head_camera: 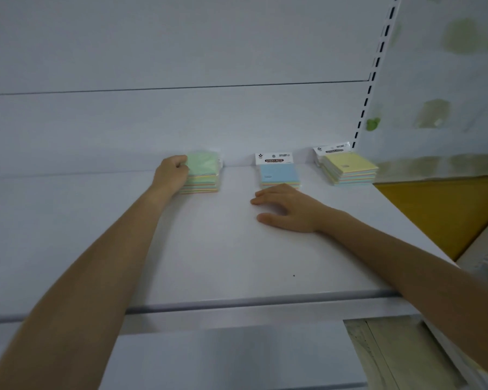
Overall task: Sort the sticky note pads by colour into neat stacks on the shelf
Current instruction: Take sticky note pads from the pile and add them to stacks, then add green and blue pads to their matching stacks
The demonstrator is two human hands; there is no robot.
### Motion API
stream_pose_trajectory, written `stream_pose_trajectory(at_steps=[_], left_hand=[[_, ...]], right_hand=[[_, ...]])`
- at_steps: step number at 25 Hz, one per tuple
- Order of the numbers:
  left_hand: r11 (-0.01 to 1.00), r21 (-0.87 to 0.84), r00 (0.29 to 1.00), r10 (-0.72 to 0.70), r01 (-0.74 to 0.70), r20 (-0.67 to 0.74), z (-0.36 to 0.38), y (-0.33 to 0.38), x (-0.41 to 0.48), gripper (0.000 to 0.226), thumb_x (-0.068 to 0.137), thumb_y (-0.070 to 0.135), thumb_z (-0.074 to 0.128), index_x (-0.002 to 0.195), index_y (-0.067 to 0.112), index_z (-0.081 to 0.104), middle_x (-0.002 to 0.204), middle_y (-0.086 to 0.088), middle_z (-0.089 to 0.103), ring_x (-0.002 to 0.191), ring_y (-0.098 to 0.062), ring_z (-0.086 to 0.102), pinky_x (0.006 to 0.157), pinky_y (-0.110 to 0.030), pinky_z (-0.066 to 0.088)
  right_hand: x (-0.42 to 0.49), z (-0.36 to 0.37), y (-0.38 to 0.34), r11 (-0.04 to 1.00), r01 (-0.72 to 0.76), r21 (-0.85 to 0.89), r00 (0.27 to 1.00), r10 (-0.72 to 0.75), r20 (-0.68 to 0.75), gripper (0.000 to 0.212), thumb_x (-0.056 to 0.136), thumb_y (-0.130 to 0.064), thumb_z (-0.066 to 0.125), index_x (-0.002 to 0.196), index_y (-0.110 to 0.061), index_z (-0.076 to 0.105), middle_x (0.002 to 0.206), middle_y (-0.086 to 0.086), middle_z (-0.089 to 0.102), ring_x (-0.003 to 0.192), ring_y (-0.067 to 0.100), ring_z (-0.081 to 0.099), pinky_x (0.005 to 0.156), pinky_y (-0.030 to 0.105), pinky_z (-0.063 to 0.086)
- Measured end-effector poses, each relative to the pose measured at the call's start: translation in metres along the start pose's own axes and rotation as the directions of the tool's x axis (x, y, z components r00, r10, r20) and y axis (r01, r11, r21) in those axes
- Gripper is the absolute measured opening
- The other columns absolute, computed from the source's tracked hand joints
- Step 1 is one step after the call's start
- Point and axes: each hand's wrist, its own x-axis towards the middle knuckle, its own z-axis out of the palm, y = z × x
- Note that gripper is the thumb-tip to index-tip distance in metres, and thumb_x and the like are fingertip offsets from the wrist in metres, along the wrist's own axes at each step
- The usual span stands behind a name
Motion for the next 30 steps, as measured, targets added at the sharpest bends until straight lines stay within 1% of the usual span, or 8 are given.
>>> stream_pose_trajectory(at_steps=[3,7,12,15,17,23,27,30], left_hand=[[0.997,-0.071,1.000,-0.015,0.016,0.017,-0.002,-0.003,0.003,0.041,0.089,0.004,0.039,0.128,0.004,0.051,0.140,-0.013,0.049,0.130,-0.025,0.045,0.111,-0.029,0.030],[0.998,-0.065,1.000,0.006,-0.006,0.013,-0.006,-0.010,0.005,0.037,0.089,0.008,0.042,0.123,0.003,0.057,0.135,-0.014,0.054,0.126,-0.024,0.048,0.108,-0.028,0.033],[0.997,-0.035,0.997,0.072,-0.070,0.039,-0.002,-0.010,-0.003,0.025,0.083,0.021,0.039,0.094,0.019,0.061,0.105,-0.016,0.062,0.103,-0.023,0.056,0.083,-0.026,0.038],[0.988,-0.155,1.000,0.012,-0.013,-0.009,-0.005,-0.009,-0.005,0.035,0.092,0.012,0.037,0.121,0.008,0.057,0.135,-0.014,0.053,0.125,-0.025,0.049,0.107,-0.030,0.037],[0.981,-0.193,0.996,-0.018,0.001,-0.085,-0.010,-0.013,-0.004,0.038,0.093,0.017,0.037,0.126,0.007,0.052,0.137,-0.015,0.051,0.126,-0.029,0.048,0.110,-0.039,0.037],[0.992,0.122,0.984,0.007,0.015,-0.176,-0.059,-0.041,-0.023,0.038,0.097,0.022,0.033,0.124,-0.001,0.049,0.132,-0.022,0.052,0.123,-0.032,0.048,0.099,-0.032,0.035],[0.952,0.306,0.982,0.071,-0.015,-0.173,-0.126,-0.077,-0.041,0.042,0.098,0.024,0.035,0.131,0.000,0.043,0.135,-0.021,0.051,0.125,-0.033,0.047,0.104,-0.034,0.033],[0.886,0.463,0.986,0.104,-0.030,-0.134,-0.185,-0.111,-0.060,0.044,0.097,0.029,0.035,0.134,0.005,0.041,0.136,-0.019,0.049,0.124,-0.036,0.046,0.106,-0.042,0.035]], right_hand=[[0.000,0.000,-0.002,0.999,-0.042,0.022,0.999,0.042,0.012,0.054,0.079,-0.054,0.049,0.128,-0.030,0.051,0.143,-0.003,0.045,0.136,0.015,0.033,0.117,0.036,0.024],[-0.001,-0.001,-0.004,0.999,-0.041,0.020,0.999,0.042,-0.014,0.042,0.085,-0.041,0.057,0.126,-0.028,0.054,0.141,-0.002,0.047,0.135,0.016,0.035,0.116,0.038,0.026],[-0.002,-0.002,-0.008,0.998,-0.058,0.004,0.998,0.058,-0.013,0.061,0.072,-0.061,0.046,0.123,-0.029,0.056,0.138,-0.002,0.050,0.133,0.015,0.039,0.115,0.038,0.028],[-0.002,-0.003,-0.008,0.999,-0.037,0.006,0.999,0.037,-0.022,0.057,0.074,-0.056,0.048,0.124,-0.028,0.055,0.138,-0.003,0.050,0.132,0.015,0.039,0.115,0.035,0.028],[-0.003,-0.004,-0.007,1.000,-0.006,-0.002,0.999,0.006,-0.045,0.054,0.078,-0.051,0.056,0.126,-0.028,0.053,0.138,-0.003,0.051,0.132,0.014,0.039,0.112,0.029,0.028],[0.029,-0.011,-0.057,0.979,0.191,-0.076,0.975,-0.198,-0.099,0.041,0.085,-0.035,0.059,0.124,-0.023,0.056,0.129,-0.003,0.058,0.121,0.018,0.050,0.105,0.033,0.038],[0.084,0.004,-0.148,0.943,0.331,-0.034,0.934,-0.333,-0.129,0.041,0.089,-0.037,0.054,0.127,-0.023,0.052,0.130,-0.003,0.057,0.120,0.015,0.049,0.100,0.023,0.033],[0.123,0.038,-0.223,0.926,0.378,0.009,0.922,-0.376,-0.091,0.043,0.090,-0.038,0.051,0.131,-0.023,0.048,0.132,-0.001,0.055,0.119,0.016,0.050,0.100,0.029,0.038]])
